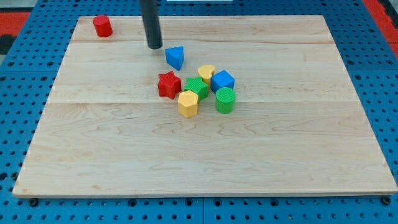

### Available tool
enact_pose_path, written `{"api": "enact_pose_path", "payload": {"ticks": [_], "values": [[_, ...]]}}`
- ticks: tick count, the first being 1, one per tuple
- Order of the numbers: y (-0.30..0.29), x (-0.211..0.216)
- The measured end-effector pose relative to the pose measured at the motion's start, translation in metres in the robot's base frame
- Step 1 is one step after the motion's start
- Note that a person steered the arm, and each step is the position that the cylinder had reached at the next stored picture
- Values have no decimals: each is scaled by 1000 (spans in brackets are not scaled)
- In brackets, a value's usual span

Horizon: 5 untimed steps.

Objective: Place the red circle left to the red star

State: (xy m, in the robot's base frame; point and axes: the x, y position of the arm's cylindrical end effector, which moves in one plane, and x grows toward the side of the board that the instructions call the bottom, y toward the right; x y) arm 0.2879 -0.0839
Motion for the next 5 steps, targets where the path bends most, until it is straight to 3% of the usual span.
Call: {"api": "enact_pose_path", "payload": {"ticks": [2,4,5], "values": [[43,64],[-63,-21],[-115,1]]}}
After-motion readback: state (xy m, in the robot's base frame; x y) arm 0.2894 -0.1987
